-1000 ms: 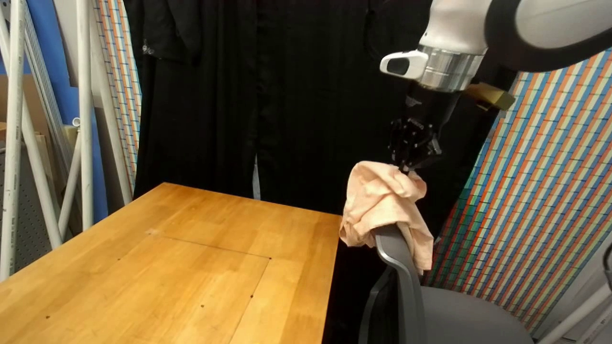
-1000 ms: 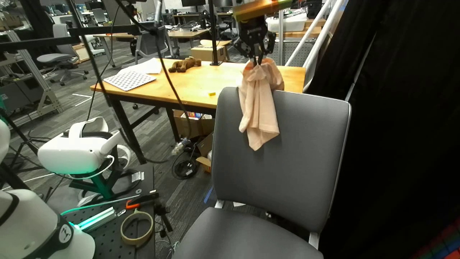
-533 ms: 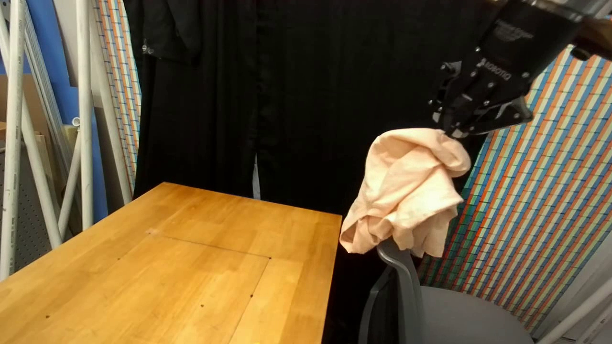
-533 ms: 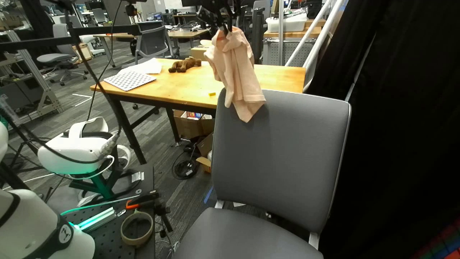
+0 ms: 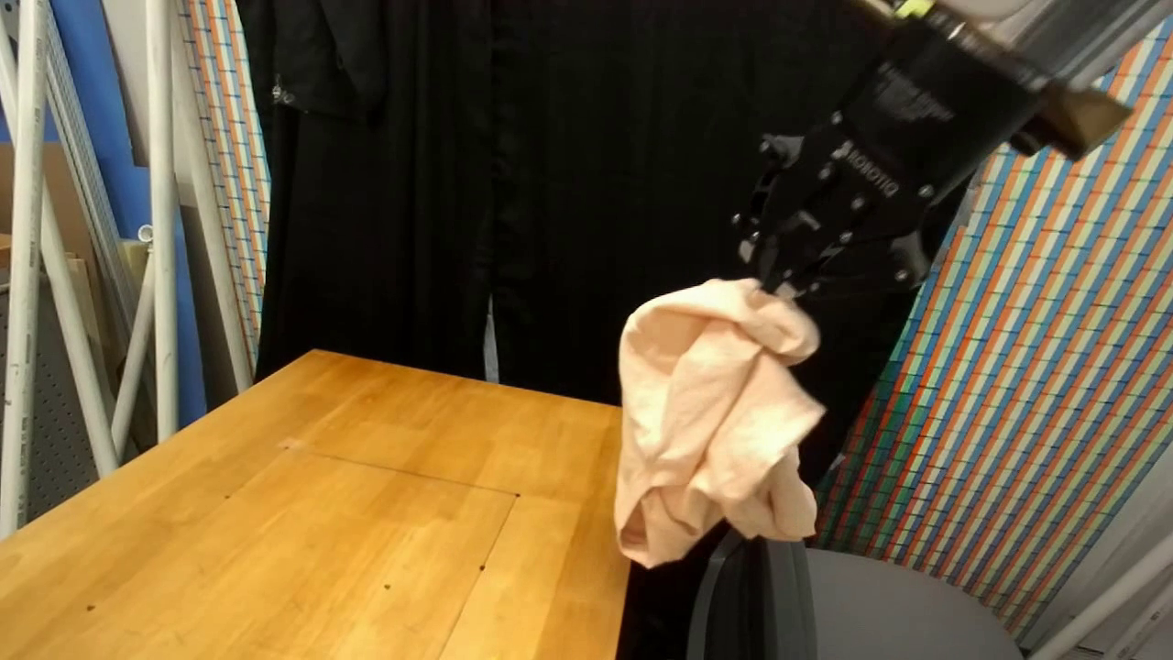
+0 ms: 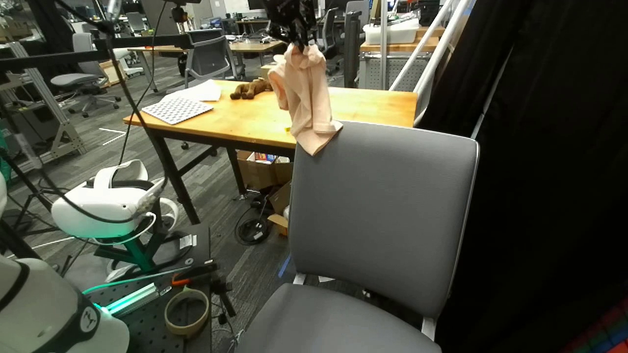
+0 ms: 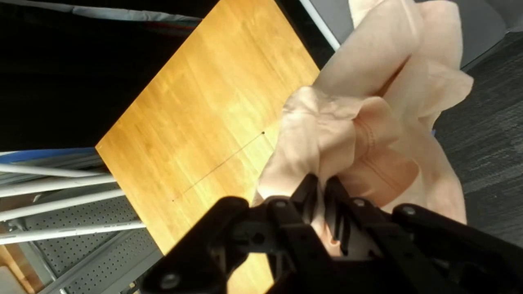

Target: Pick up the cloth from the chair's headrest and put it on the table

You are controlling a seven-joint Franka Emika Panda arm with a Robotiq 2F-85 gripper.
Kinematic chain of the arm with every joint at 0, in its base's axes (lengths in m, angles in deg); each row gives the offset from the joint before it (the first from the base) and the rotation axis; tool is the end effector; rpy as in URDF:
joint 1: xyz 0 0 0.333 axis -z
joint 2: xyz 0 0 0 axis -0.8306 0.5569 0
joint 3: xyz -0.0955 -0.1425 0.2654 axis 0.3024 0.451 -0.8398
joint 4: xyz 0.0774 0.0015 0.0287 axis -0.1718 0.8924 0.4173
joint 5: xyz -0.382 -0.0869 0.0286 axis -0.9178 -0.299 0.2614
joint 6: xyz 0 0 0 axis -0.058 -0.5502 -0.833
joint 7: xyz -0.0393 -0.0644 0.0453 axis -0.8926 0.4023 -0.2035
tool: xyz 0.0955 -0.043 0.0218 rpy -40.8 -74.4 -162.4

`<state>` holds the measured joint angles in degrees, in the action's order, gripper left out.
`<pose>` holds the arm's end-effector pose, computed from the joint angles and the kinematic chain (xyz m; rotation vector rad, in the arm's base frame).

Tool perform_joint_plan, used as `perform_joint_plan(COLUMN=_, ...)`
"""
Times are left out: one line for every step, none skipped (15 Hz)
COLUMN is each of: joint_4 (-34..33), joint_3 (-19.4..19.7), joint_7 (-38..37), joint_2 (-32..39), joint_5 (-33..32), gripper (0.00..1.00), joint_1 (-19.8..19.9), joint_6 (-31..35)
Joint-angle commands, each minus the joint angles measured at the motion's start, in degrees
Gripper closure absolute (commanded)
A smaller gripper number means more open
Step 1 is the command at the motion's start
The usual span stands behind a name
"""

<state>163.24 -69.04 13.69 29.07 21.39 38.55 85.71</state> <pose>0.4653 0.3453 0.5520 1.6867 2.2086 0.5755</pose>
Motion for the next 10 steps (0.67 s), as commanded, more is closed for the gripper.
perform_joint_plan(joint_4=-11.6, joint_3=-1.7, joint_7=-8.7, joint_2=13.9, joint_5=-10.1, gripper=0.92, joint_1=-1.6, joint_6=-1.2)
perform_joint_plan(joint_4=-14.5, joint_3=-1.8, joint_7=-9.4, joint_2=17.2, joint_5=-11.5, gripper=0.92, joint_1=-2.6, joint_6=-2.3)
perform_joint_plan(joint_4=-16.8, joint_3=-1.7, joint_7=-9.8, joint_2=19.9, joint_5=-12.5, gripper=0.92, joint_1=-3.7, joint_6=-2.7)
perform_joint_plan(joint_4=-19.4, joint_3=-1.7, joint_7=-9.2, joint_2=22.5, joint_5=-12.3, gripper=0.92, joint_1=-4.5, joint_6=-3.3)
perform_joint_plan(joint_4=-21.6, joint_3=-1.9, joint_7=-8.4, joint_2=24.8, joint_5=-11.6, gripper=0.91, joint_1=-5.3, joint_6=-3.9)
perform_joint_plan(joint_4=-23.5, joint_3=-2.0, joint_7=-7.7, joint_2=26.6, joint_5=-10.8, gripper=0.91, joint_1=-6.0, joint_6=-4.4)
perform_joint_plan(joint_4=-25.3, joint_3=-2.3, joint_7=-6.4, joint_2=28.1, joint_5=-9.4, gripper=0.91, joint_1=-6.2, joint_6=-5.2)
perform_joint_plan(joint_4=-27.0, joint_3=-3.0, joint_7=-4.4, joint_2=29.6, joint_5=-7.4, gripper=0.91, joint_1=-6.2, joint_6=-6.3)
perform_joint_plan(joint_4=-28.3, joint_3=-4.5, joint_7=-1.1, joint_2=30.7, joint_5=-4.1, gripper=0.91, joint_1=-5.7, joint_6=-8.2)
perform_joint_plan(joint_4=-29.3, joint_3=-5.2, joint_7=1.3, joint_2=31.5, joint_5=-2.2, gripper=0.91, joint_1=-5.6, joint_6=-9.7)
